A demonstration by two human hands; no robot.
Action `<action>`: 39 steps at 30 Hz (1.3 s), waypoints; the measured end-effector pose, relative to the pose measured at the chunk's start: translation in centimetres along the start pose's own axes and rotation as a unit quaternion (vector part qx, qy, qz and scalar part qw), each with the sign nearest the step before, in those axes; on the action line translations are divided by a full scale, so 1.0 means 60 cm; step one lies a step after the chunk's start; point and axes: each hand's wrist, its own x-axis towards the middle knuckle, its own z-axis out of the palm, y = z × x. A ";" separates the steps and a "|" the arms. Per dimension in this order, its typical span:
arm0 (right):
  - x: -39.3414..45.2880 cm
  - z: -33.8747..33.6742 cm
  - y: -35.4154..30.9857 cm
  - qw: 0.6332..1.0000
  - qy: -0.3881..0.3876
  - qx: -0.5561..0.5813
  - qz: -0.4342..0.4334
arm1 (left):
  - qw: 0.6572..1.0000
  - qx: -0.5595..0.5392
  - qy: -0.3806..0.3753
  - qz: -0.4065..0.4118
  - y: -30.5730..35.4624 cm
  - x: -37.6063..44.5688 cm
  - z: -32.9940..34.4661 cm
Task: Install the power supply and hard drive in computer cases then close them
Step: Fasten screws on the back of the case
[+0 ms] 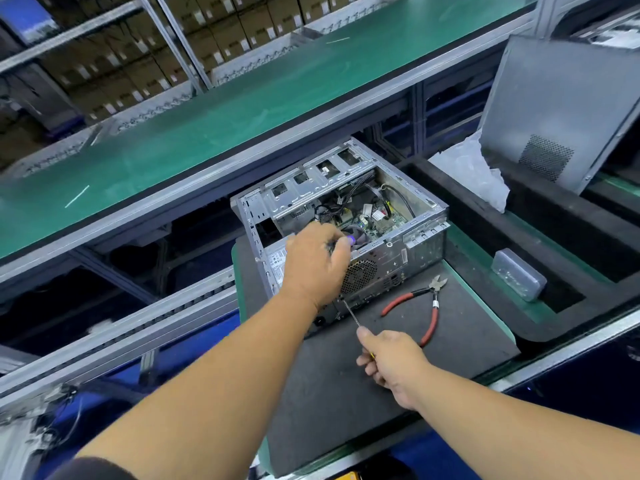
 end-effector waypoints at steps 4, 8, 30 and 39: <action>-0.007 0.012 -0.004 0.998 -0.039 -0.006 0.052 | 0.839 -0.394 0.182 -0.328 0.032 -0.090 0.036; -0.005 0.011 -0.006 0.999 0.011 -0.037 0.009 | 0.648 -0.488 0.175 -0.558 0.009 -0.152 0.063; -0.037 -0.083 -0.012 0.974 0.010 -0.191 -0.117 | 0.612 -0.530 0.096 -0.580 -0.014 -0.145 0.134; -0.026 -0.165 -0.003 0.956 0.065 -0.223 -0.181 | 0.650 -0.514 -0.010 -0.559 0.029 -0.095 0.181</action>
